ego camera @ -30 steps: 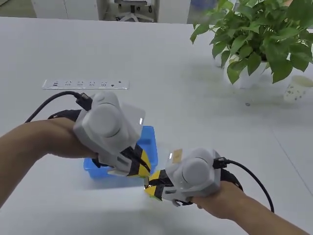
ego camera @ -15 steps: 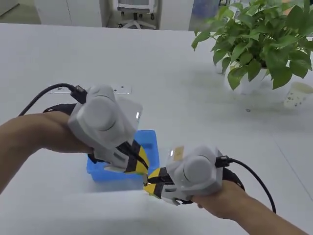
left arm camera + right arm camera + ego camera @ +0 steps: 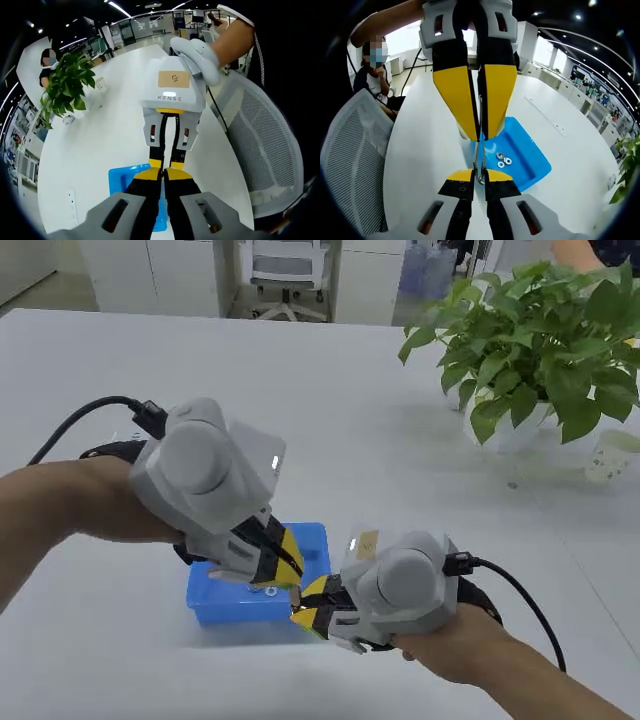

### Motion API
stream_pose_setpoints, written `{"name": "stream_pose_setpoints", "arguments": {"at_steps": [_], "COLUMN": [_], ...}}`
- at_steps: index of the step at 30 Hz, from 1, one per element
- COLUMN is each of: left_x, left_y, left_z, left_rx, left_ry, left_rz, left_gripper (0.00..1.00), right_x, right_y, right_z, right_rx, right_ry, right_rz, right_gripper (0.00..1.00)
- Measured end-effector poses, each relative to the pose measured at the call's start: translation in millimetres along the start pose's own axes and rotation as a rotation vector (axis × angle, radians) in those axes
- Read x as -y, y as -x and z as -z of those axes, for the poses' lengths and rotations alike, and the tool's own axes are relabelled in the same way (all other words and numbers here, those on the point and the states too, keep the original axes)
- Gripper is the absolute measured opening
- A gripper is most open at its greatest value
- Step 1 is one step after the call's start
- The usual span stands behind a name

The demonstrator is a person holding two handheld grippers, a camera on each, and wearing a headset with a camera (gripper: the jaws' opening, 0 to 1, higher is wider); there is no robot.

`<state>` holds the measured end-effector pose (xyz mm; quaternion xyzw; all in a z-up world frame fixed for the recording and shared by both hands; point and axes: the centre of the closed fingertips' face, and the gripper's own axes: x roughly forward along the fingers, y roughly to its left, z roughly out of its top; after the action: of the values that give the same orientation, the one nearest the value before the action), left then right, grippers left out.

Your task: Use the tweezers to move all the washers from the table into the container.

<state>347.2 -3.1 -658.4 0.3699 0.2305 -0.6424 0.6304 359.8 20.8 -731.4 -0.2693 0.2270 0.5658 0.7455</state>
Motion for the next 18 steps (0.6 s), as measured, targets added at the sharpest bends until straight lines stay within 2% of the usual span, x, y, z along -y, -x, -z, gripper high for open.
{"name": "stream_pose_setpoints", "arguments": {"at_steps": [10, 18], "left_x": [-14.0, -24.6], "left_y": [16.1, 19.4], "left_z": [5.3, 17.5], "left_rx": [-0.006, -0.019], "left_ry": [0.004, 0.017], "left_rz": [-0.050, -0.066], "left_gripper": [0.06, 0.06], "right_x": [16.0, 23.1], "right_y": [-7.5, -18.5], "right_z": [-19.8, -24.6], "right_rx": [0.015, 0.016], "right_ry": [0.042, 0.061], "right_rz": [-0.005, -0.021], "right_gripper": [0.09, 0.09]}}
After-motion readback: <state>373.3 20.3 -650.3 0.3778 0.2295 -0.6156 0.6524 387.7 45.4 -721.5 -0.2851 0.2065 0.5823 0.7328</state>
